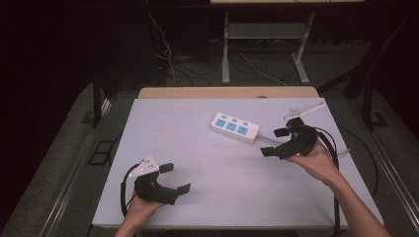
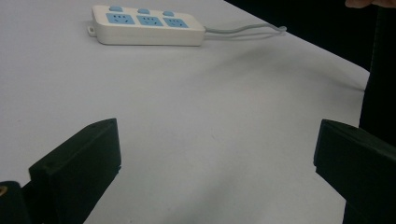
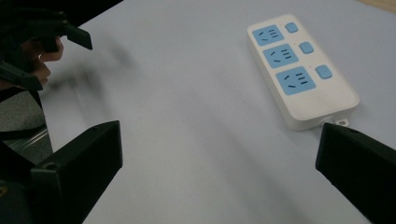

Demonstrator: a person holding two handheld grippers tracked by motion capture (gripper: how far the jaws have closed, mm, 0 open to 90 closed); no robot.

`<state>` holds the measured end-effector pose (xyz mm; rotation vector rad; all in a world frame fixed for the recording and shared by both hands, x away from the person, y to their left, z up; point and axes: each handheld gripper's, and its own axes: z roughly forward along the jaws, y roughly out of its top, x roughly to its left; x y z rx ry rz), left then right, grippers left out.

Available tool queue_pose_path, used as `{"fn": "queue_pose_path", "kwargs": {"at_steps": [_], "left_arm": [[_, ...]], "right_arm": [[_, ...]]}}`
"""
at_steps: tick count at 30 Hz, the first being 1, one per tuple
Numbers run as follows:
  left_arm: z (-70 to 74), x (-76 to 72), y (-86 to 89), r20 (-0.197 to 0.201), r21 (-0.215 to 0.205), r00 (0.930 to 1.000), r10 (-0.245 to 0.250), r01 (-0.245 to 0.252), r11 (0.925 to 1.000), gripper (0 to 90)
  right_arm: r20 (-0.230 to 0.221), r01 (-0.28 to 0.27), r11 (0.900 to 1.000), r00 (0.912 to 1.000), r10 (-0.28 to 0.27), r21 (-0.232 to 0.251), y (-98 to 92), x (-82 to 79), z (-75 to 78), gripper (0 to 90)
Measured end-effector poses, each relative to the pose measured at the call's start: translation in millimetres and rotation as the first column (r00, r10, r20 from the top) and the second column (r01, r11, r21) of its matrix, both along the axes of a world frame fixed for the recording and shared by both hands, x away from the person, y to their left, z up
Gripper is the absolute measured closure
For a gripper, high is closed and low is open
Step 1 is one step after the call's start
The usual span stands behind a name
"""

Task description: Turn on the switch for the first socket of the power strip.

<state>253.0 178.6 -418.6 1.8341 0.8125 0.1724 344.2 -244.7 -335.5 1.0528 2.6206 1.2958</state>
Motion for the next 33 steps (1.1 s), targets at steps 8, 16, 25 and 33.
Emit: {"fn": "queue_pose_path", "kwargs": {"at_steps": [8,16,25,33], "left_arm": [[0.0,0.1,0.3,0.0,0.001,1.0,0.002,-0.002,1.0,0.0],[-0.4,0.4,0.4,0.0,0.002,1.0,-0.001,0.001,1.0,0.0],[-0.4,0.7,1.0,-0.001,0.001,1.0,0.0,0.0,1.0,0.0],[-0.6,0.8,0.7,-0.002,0.001,1.0,-0.003,0.003,1.0,0.0]], "right_arm": [[-0.012,-0.006,1.0,0.9999,0.006,0.006,4.0,18.6,6.7,0.2],[-0.028,0.004,1.0,0.9996,-0.004,0.0,9.4,37.8,7.8,0.2],[-0.042,0.026,0.999,0.9988,-0.027,-0.017,15.4,58.4,9.6,0.2],[-0.05,0.063,0.998,0.9967,-0.063,-0.014,19.4,73.2,8.2,0.2]]}}
